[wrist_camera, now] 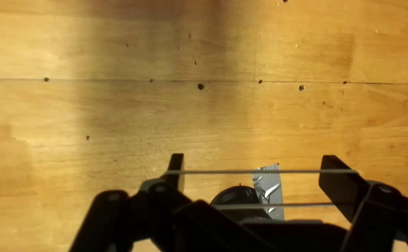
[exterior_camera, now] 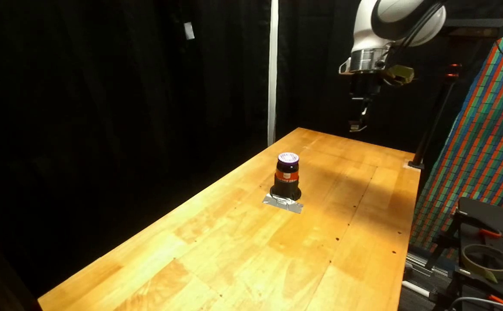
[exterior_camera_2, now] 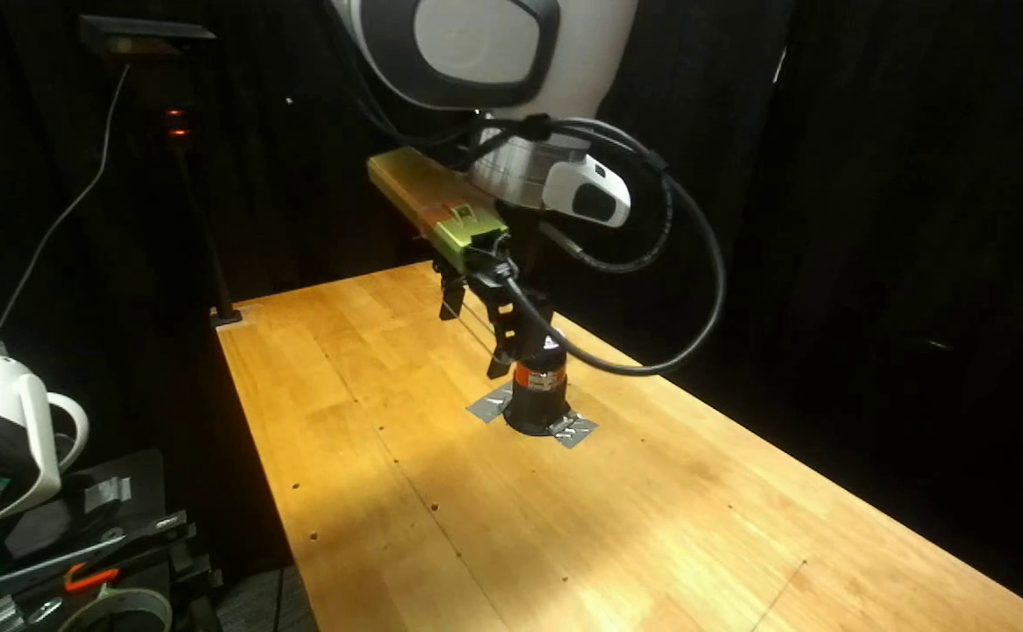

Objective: Put the rubber band on the jar

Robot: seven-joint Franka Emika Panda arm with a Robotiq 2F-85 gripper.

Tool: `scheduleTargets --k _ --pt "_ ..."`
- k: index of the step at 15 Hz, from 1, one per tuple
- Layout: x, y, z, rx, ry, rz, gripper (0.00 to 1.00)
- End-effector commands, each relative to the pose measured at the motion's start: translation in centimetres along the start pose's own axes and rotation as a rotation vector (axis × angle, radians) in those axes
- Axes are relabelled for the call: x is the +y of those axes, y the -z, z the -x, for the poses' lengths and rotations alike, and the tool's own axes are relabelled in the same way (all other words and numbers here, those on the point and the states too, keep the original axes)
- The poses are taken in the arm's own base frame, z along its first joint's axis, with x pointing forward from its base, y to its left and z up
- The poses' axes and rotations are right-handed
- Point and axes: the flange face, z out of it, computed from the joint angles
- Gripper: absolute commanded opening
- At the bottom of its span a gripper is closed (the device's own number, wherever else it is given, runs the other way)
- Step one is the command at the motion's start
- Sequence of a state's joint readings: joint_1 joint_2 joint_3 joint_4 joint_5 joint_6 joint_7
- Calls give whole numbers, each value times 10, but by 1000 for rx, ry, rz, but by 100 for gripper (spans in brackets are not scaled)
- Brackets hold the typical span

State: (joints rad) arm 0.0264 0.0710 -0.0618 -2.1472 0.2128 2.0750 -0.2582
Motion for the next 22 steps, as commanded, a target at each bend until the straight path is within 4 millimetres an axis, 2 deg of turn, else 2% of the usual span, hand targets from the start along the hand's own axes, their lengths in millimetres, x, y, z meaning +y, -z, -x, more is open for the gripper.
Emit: scheduleTargets --k 1,5,8,11,16,22 --pt "-20 -18 -70 -14 62 -6 100" --pt "-36 -43 -125 -29 118 33 100" --pt "-40 -49 -155 0 139 57 100" --pt "-42 -52 -172 27 161 67 100" --pt "-56 -54 -192 49 187 77 100" --pt "-72 -74 -206 25 211 94 100"
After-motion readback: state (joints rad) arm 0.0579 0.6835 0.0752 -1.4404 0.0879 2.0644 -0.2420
